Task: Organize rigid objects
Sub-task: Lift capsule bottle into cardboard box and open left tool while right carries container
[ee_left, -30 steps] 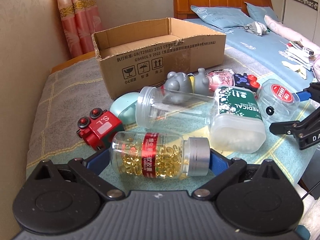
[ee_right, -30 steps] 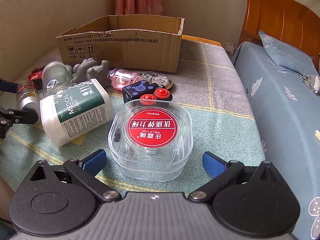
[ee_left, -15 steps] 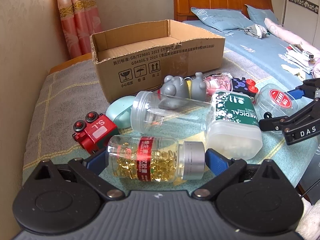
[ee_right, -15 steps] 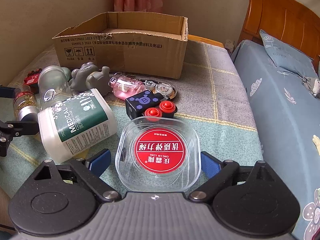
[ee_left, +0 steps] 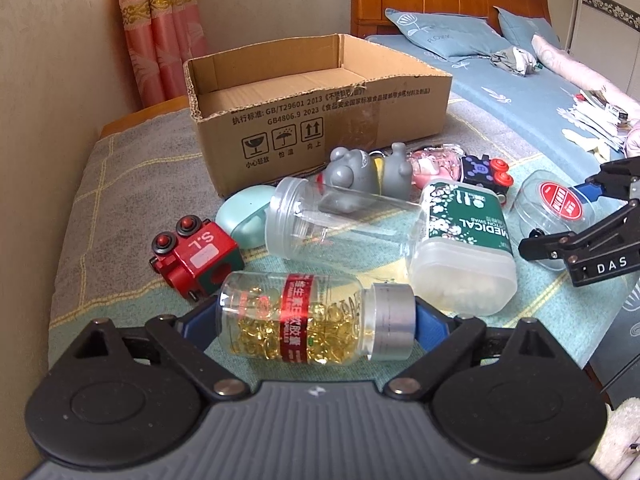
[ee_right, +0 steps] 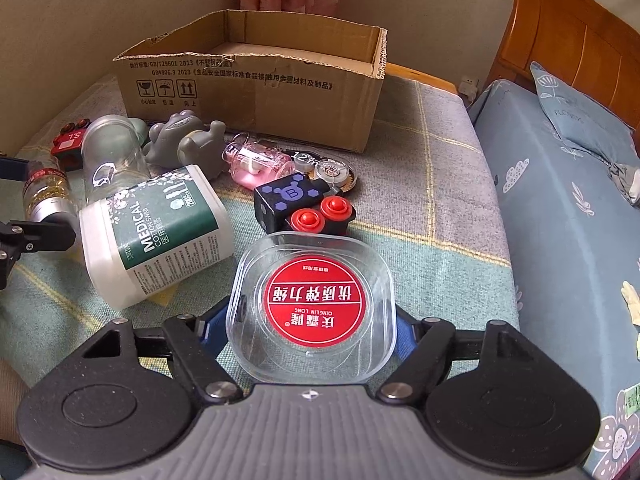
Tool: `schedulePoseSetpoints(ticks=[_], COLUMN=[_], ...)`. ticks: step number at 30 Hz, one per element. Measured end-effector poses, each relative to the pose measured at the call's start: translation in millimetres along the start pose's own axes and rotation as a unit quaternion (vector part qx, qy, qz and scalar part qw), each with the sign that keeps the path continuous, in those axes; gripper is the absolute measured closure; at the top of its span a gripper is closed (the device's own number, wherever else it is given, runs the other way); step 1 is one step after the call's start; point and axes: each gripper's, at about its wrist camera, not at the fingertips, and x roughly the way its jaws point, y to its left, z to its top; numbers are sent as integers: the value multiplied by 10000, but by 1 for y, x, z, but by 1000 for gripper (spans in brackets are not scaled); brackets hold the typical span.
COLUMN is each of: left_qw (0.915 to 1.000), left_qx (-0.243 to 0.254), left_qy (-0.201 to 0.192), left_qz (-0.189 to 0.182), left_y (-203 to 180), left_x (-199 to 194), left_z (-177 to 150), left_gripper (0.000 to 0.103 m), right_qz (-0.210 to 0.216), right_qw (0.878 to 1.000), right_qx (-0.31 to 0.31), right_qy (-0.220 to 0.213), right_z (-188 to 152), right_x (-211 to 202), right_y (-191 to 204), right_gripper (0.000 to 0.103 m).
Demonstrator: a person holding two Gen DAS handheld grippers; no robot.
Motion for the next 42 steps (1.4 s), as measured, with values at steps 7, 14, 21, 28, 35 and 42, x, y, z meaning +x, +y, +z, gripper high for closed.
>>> schedulePoseSetpoints(ticks=[7, 14, 21, 28, 35, 42], left_qw=[9999, 9994, 9981, 9979, 9992, 9985], left_qx=[120, 209, 287, 253, 79, -176], left_qy=[-15, -269, -530, -555, -264, 47], left_qz=[86, 64, 112, 220, 301, 513], left_y=[-5, -3, 4, 20, 36, 55], left_x=[-23, -45, -44, -15, 38, 98], left_z=[11, 47, 107, 172, 221, 243], left_gripper=[8, 8, 8, 8, 8, 8], right_qz=[207, 579, 801, 833, 720, 594], right_qw=[9996, 9973, 9933, 9889, 9892, 9913], right_qx=[-210, -382, -517, -659, -591, -487], right_qy=[-13, -231, -651, -1043, -1133, -1071], right_z=[8, 30, 65, 107, 140, 151], right_x=[-16, -40, -57, -65, -58, -52], right_y=[-8, -16, -22, -30, -43, -53], right_gripper=[22, 22, 22, 22, 22, 22])
